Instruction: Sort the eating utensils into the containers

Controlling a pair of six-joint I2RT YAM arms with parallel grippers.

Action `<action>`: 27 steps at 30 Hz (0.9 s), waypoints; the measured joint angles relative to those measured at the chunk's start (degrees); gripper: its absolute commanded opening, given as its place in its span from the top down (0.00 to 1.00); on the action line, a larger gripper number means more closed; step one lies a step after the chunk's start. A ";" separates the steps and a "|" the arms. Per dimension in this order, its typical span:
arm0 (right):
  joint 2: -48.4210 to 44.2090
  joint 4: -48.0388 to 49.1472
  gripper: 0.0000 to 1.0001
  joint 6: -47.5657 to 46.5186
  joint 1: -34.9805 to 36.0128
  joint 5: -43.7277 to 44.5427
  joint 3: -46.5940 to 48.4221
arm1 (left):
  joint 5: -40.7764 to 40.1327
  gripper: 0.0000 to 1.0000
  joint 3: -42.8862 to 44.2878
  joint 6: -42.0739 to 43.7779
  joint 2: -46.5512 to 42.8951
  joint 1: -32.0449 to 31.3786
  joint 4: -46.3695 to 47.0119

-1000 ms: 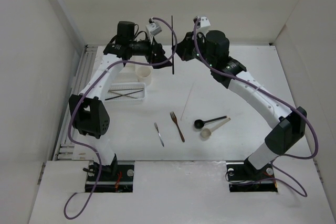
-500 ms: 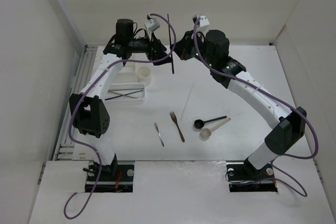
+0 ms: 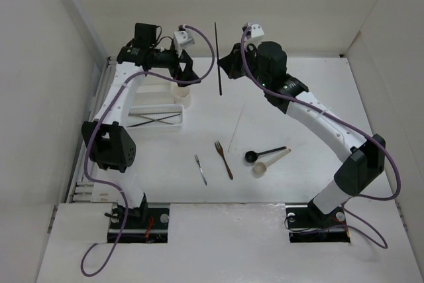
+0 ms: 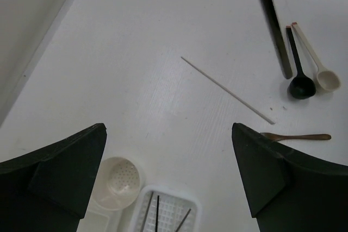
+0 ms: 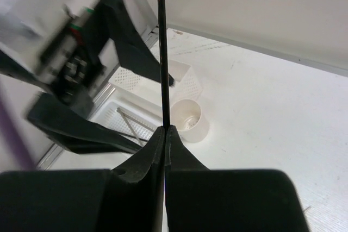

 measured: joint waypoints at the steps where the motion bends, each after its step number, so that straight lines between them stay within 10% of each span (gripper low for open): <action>1: 0.00 0.02 1.00 -0.07 -0.02 0.15 -0.13 | 1.44 0.00 1.92 1.99 0.20 1.01 -2.12; 11: 0.00 0.46 1.00 0.00 -0.02 0.22 -0.31 | 15.93 0.00 3.23 0.90 0.35 -0.11 -7.04; 27: 0.00 3.43 1.00 2.03 0.00 -0.28 -1.38 | 14.86 0.08 -3.69 -33.24 2.36 -3.61 23.10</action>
